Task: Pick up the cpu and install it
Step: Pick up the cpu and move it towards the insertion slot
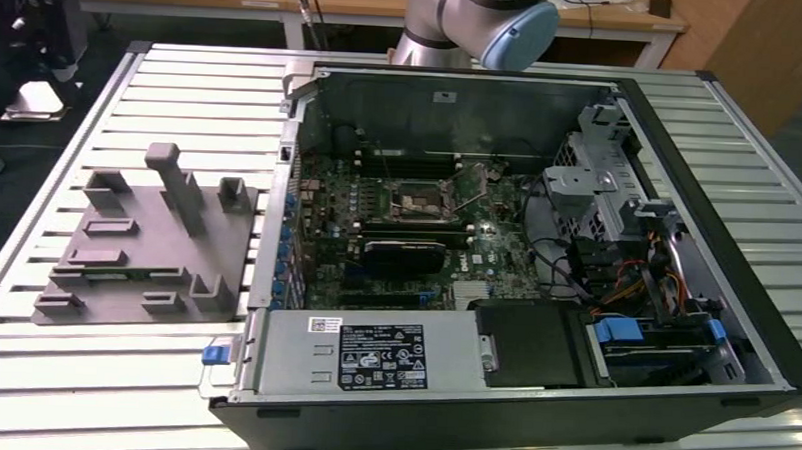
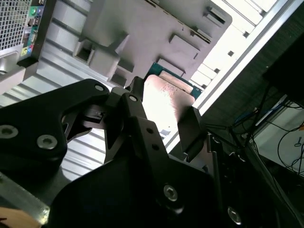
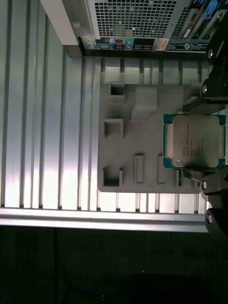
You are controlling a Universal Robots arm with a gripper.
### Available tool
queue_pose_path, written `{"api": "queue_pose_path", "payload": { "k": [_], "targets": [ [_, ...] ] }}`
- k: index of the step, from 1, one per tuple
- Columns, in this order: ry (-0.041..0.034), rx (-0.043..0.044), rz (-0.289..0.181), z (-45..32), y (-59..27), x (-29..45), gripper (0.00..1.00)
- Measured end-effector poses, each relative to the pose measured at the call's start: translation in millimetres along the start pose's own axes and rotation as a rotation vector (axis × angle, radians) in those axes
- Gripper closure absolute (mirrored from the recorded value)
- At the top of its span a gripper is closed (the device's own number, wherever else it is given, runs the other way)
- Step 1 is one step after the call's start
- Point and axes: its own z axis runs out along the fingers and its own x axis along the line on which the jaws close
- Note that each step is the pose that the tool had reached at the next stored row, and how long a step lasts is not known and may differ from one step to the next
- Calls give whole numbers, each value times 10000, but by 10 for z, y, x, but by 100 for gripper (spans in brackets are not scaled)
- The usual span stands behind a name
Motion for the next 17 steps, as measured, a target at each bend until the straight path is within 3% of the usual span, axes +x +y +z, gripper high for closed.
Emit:
{"api": "queue_pose_path", "payload": {
  "k": [17],
  "targets": [
    [0, 0, 0, 4, -5, -404, 47]
  ]
}}
